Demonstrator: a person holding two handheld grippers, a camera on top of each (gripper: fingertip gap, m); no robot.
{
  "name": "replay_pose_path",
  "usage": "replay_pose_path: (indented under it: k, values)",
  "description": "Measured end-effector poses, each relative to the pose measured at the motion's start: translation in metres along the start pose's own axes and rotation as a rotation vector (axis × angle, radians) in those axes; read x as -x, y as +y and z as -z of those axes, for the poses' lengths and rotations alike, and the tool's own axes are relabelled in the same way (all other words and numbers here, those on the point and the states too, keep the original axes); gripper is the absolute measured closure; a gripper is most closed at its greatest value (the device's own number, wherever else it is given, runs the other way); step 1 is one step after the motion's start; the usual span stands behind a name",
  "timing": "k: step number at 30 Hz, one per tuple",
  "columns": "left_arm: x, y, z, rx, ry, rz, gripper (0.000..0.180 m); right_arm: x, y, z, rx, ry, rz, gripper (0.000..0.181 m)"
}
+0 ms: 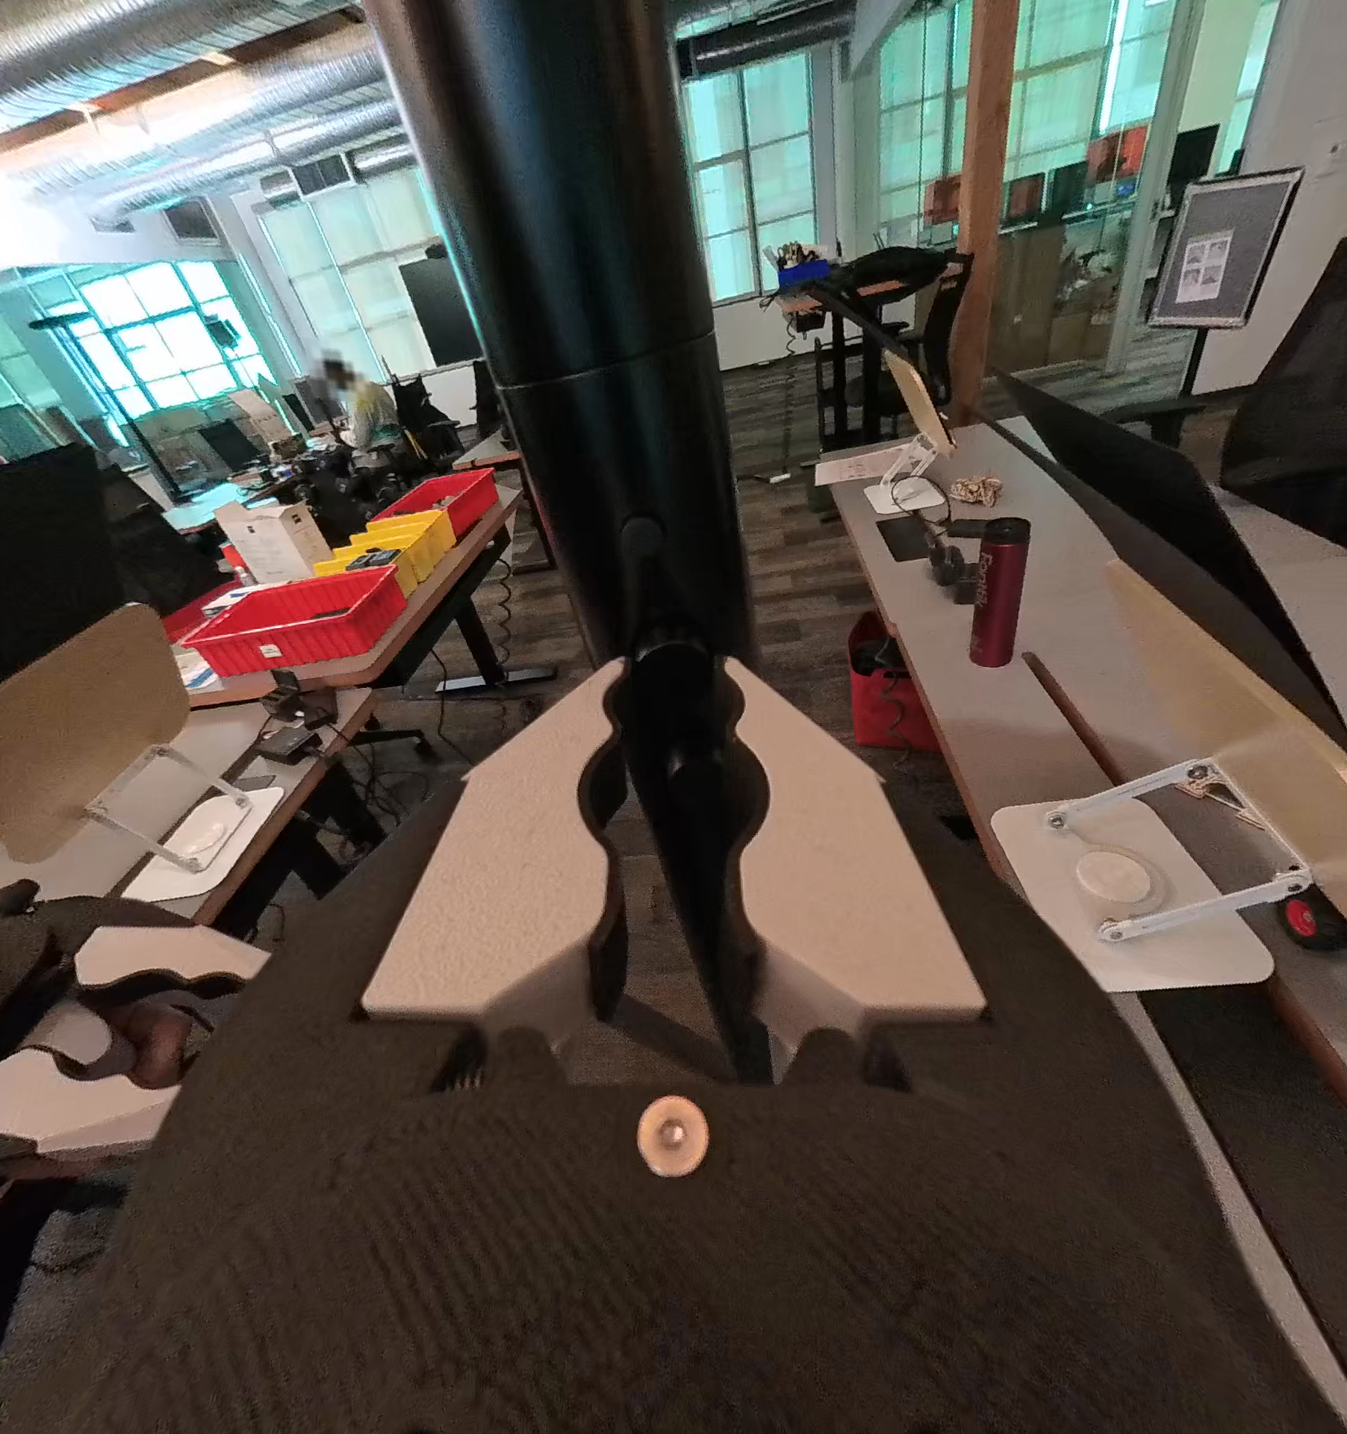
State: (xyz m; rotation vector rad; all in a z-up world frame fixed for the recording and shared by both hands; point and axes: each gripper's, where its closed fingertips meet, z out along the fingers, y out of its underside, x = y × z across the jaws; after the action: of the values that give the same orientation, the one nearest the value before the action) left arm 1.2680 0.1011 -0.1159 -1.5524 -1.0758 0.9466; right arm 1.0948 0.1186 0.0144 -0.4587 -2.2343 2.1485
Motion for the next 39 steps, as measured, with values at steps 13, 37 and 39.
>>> replay_pose_path:
  k: [13,37,39]
  values:
    - [0.009,0.004,0.003,0.017,-0.003,-0.008,0.143,-0.006,-0.004,0.000,0.320,0.326,1.530,0.164]
    - [0.020,-0.004,0.000,0.017,-0.017,-0.044,0.142,0.008,-0.009,0.004,0.104,0.192,1.171,0.159]
    - [0.025,-0.004,0.006,0.013,-0.033,-0.044,0.142,0.009,-0.012,0.004,0.102,0.215,1.289,0.157]
